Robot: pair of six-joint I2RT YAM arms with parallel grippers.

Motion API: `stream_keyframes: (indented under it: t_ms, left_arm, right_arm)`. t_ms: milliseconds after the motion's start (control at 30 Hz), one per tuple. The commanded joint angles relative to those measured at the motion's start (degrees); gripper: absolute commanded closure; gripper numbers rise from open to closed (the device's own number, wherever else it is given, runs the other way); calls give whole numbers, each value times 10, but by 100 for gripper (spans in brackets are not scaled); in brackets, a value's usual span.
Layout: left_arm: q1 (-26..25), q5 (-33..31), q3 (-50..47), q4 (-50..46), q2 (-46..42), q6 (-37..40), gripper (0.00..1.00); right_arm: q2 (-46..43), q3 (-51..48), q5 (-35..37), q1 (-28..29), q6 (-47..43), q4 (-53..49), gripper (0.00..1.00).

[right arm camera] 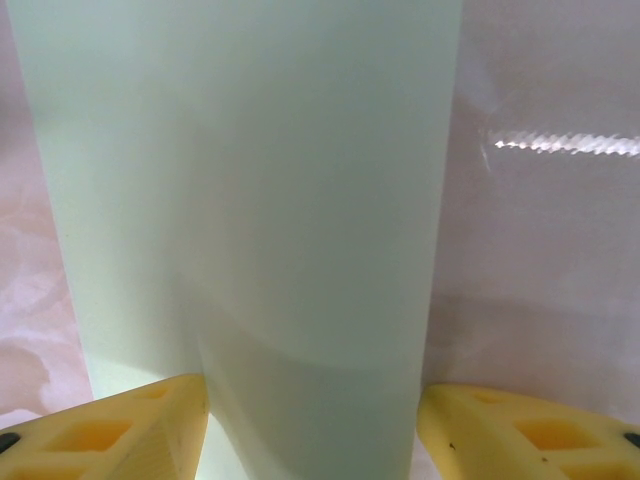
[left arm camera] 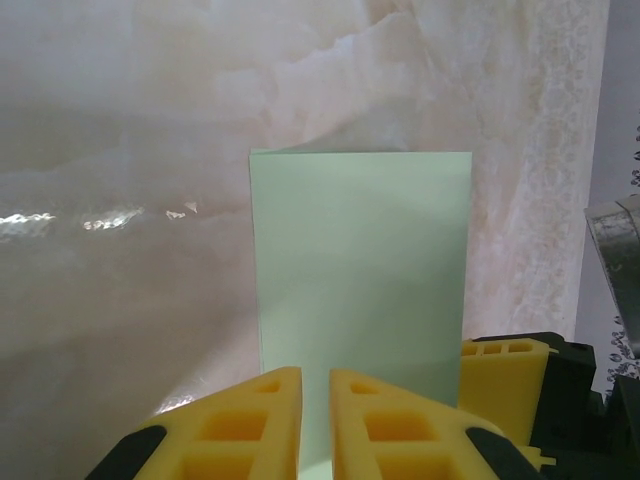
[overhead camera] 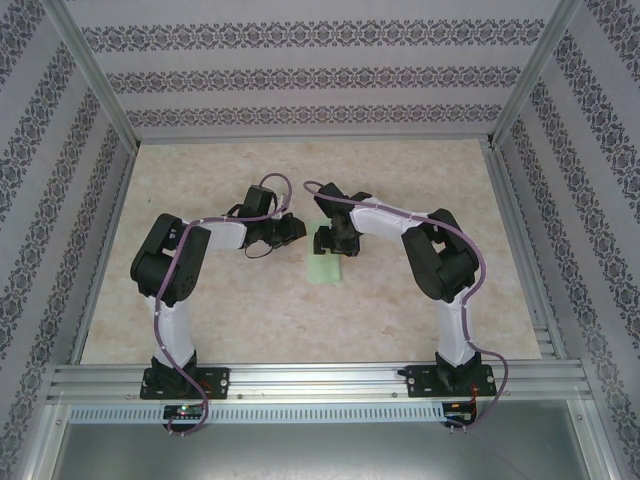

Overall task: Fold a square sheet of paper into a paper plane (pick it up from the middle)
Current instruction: Hold the square sheet of paper at the center of the table.

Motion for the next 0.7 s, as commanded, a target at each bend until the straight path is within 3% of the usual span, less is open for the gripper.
stream_keyframes:
  t_ms: [0,667]
  left_arm:
    - [-5,9,14,-1,9,6,84]
    - [-13,16,22,0,21,3,86]
  right_arm:
    - [95,-39,14,-7,9,9,37]
    - [110,-43,6,-7,23,15,35]
